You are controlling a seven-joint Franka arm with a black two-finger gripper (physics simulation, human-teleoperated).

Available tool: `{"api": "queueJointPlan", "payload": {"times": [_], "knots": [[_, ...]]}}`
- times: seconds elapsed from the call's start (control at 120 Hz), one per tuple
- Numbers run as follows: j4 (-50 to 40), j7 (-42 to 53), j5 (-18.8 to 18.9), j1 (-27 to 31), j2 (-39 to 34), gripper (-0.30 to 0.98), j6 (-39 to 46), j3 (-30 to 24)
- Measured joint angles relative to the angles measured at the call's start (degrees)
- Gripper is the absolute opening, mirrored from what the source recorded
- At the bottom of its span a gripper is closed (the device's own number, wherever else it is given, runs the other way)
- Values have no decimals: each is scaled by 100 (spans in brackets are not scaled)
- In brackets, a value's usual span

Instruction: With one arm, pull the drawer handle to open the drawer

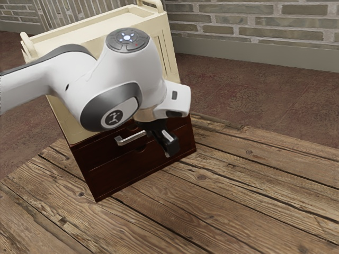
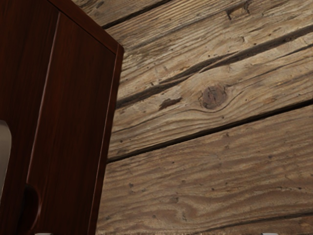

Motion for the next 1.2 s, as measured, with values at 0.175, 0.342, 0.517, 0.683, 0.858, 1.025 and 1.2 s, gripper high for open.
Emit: {"api": "queueJointPlan", "payload": {"times": [0.175,0.342,0.517,0.683,0.858,1.025,1.2], "knots": [[-29,15,7,140,-17,53,62,82],[-13,27,30,79,1,52,144,88],[-16,36,262,23,14,52,230,207],[-19,44,421,143,75,51,287,340],[-25,46,486,146,129,50,337,350],[-25,48,523,13,133,50,356,425],[-23,51,540,67,152,49,365,470]]}}
